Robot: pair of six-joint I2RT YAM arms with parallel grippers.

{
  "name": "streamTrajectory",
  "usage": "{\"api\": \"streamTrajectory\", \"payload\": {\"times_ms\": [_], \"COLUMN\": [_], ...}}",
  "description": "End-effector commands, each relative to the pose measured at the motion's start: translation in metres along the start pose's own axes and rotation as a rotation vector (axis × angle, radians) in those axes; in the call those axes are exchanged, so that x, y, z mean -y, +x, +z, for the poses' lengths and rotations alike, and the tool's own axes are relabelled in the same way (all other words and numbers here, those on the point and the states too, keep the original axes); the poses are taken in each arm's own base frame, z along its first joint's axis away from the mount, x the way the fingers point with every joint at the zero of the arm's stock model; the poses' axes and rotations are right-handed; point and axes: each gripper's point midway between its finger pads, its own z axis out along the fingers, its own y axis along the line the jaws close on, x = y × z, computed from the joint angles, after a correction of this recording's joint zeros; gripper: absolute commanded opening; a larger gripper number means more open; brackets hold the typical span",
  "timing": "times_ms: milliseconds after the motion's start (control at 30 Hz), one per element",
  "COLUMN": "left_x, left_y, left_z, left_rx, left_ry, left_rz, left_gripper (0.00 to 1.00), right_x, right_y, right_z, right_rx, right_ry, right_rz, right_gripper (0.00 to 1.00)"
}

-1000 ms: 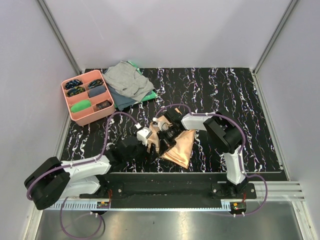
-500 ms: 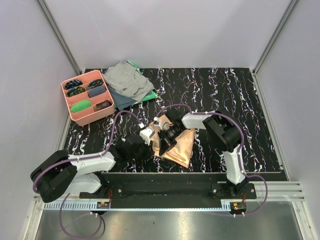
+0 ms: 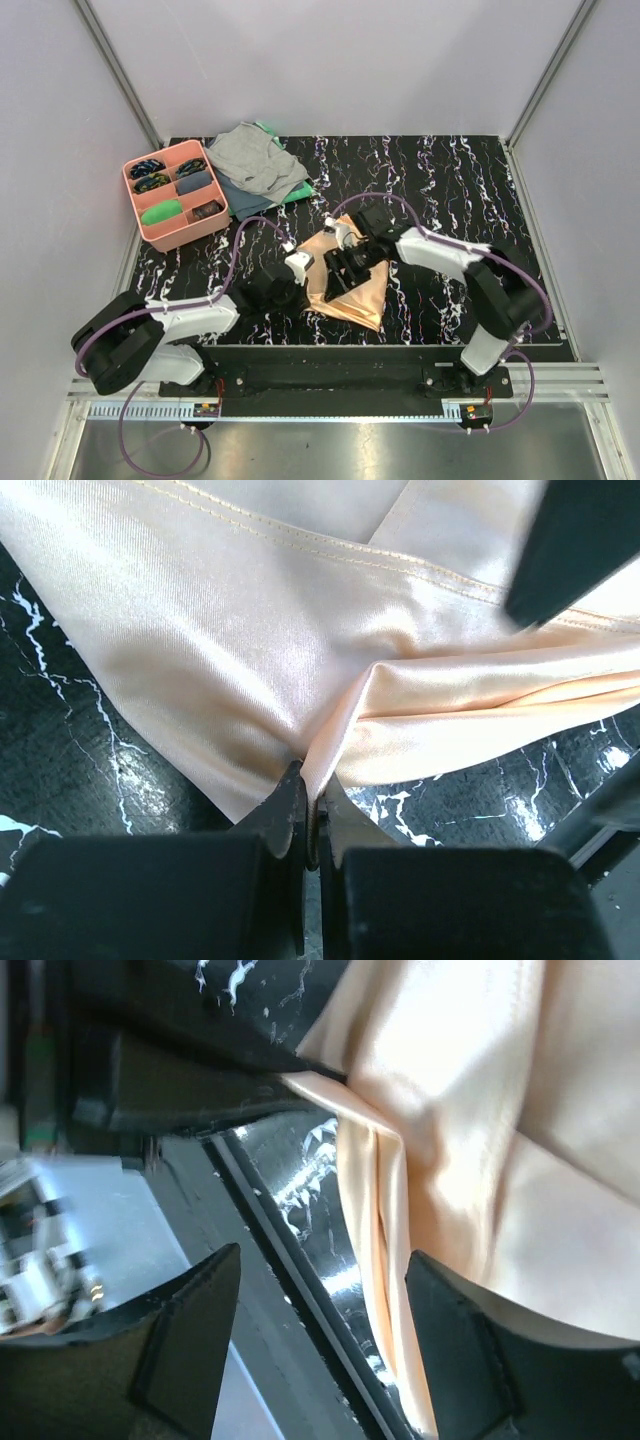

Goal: Fold the napkin, place the utensils inside, and roll it up
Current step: Roll the napkin with the utensil

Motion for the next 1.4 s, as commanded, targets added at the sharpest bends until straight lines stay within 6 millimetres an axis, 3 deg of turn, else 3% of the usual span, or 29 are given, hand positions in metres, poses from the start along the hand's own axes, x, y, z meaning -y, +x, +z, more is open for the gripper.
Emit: {"api": "streamTrajectory", "payload": {"times_ms": [0, 133, 367, 567, 700, 933, 1100, 1333, 1367], "left_x": [0.004, 0.008, 0.008, 0.002, 0.002, 0.001, 0.0, 0.003, 0.004], "left_y": [0.005, 0.005, 0.001, 0.001, 0.0, 0.001, -0.002, -0.007, -0.009], "left_z": [-0.002, -0.005, -0.008, -0.01, -0.01, -0.008, -0.009, -0.01, -0.01], "left_rx": [-0.065, -0.095, -0.145, -0.169, -0.174, -0.189, -0.185, -0.171, -0.164], "left_ry": [0.034, 0.074, 0.096, 0.092, 0.108, 0.116, 0.12, 0.14, 0.145], "left_rz": [-0.059, -0.102, -0.178, -0.225, -0.255, -0.278, -0.284, -0.282, -0.281], "left_gripper": [0.0, 0.0, 0.0, 0.0, 0.0, 0.0, 0.0, 0.0, 0.0], "right_x": [0.016, 0.013, 0.004, 0.004, 0.005, 0.001, 0.013, 0.025, 0.026], "right_y": [-0.003, -0.005, -0.001, -0.008, 0.004, 0.017, 0.021, 0.022, 0.024], "right_z": [-0.028, -0.039, -0.019, 0.001, 0.017, 0.028, 0.034, 0.036, 0.037], "right_rx": [0.143, 0.268, 0.288, 0.234, 0.144, 0.095, 0.045, 0.01, -0.004], "right_ry": [0.213, 0.379, 0.537, 0.561, 0.542, 0.547, 0.601, 0.677, 0.677], "right_rz": [-0.09, -0.222, -0.406, -0.467, -0.503, -0.522, -0.5, -0.446, -0.441], "right_gripper": [0.78, 0.86, 0.91, 0.92, 0.91, 0.88, 0.79, 0.45, 0.32]}}
